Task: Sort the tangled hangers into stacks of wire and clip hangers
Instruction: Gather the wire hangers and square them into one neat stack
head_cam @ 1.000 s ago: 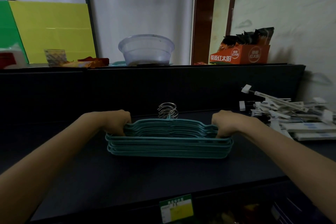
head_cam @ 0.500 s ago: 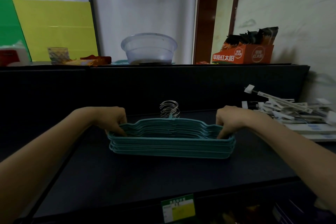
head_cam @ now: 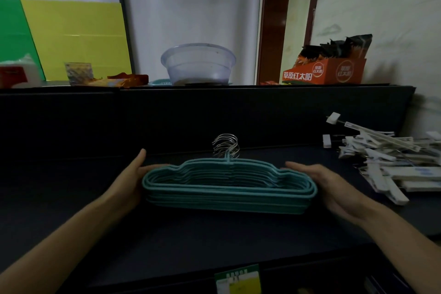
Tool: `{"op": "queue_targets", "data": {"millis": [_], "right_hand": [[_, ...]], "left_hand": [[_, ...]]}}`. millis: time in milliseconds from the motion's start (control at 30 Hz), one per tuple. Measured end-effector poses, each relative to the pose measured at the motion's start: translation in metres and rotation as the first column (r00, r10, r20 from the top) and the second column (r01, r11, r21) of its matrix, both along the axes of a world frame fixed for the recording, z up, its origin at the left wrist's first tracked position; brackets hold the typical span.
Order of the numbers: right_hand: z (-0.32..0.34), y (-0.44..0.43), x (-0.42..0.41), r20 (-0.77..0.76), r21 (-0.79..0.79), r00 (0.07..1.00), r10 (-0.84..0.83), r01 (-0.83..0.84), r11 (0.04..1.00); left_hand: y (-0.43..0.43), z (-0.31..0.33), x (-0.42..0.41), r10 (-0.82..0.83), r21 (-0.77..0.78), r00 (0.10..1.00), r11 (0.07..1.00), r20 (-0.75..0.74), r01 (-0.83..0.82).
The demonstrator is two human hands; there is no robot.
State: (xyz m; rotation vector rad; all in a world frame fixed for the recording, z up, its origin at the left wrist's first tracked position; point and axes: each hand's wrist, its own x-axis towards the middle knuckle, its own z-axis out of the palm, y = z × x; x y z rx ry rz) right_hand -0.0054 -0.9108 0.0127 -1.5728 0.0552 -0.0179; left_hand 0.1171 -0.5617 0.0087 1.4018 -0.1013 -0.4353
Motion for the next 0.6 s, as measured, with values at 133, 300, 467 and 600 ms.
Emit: {"op": "queue_targets", "data": {"millis": [133, 300, 467, 600], "right_hand": [[-0.007, 0.011, 0.003, -0.032, 0.200, 0.983, -0.182, 0.184, 0.962], [-0.005, 0.030, 0.010, -0.051, 0.153, 0.940, -0.338, 0.342, 0.927], [-0.008, 0.033, 0.011, -0.029, 0.165, 0.923, -0.385, 0.384, 0.908], [-0.008, 0.032, 0.013, -0.012, 0.062, 0.942, -0.336, 0.337, 0.940]], "left_hand": [[-0.014, -0.005, -0.009, 0.168, -0.048, 0.985, 0.985, 0.026, -0.167], [-0.020, -0.011, -0.009, 0.338, 0.018, 0.935, 0.940, 0.102, -0.342], [-0.020, -0.012, -0.005, 0.280, -0.066, 0.955, 0.959, 0.099, -0.275], [-0.021, -0.011, -0.004, 0.344, -0.002, 0.935, 0.939, 0.084, -0.345]]}}
